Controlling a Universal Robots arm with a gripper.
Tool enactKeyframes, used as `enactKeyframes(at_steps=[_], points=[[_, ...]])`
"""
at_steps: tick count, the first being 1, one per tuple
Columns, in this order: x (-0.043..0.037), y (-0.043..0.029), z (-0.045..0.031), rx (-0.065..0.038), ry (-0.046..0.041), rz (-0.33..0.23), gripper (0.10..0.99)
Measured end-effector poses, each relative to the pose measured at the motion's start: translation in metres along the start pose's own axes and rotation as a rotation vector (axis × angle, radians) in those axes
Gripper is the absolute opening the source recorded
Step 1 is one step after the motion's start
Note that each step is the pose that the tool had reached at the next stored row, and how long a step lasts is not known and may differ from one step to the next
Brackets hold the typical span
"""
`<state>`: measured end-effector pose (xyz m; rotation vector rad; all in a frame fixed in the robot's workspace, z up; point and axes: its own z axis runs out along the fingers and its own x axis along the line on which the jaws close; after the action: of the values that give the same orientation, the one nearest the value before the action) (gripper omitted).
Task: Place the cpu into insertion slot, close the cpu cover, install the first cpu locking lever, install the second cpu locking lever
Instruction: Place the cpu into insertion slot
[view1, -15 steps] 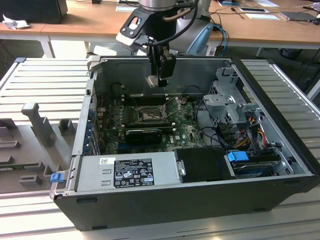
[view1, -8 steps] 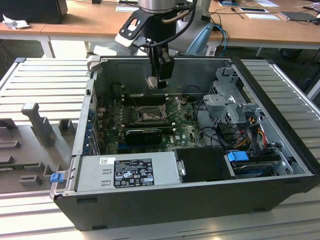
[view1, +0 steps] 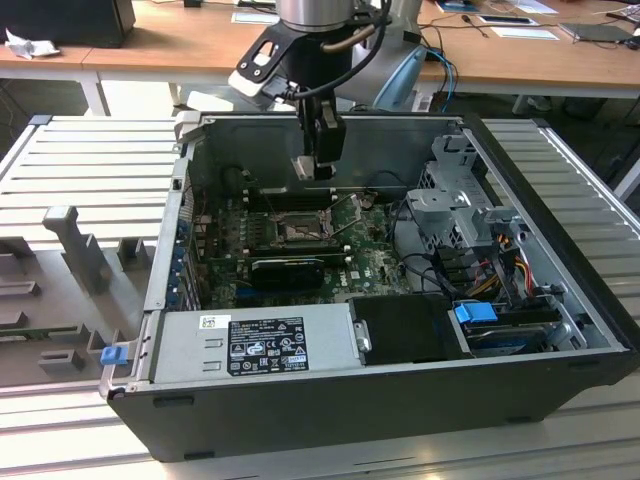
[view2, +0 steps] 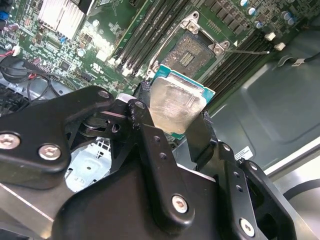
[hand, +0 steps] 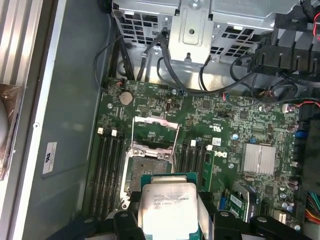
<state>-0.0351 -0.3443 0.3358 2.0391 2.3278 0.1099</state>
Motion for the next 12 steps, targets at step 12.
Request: enactKeyframes(at_steps=[12], points=[[-0.0002, -0.0014, 0.0164, 0.003, -0.0009, 0.016, 0.525]])
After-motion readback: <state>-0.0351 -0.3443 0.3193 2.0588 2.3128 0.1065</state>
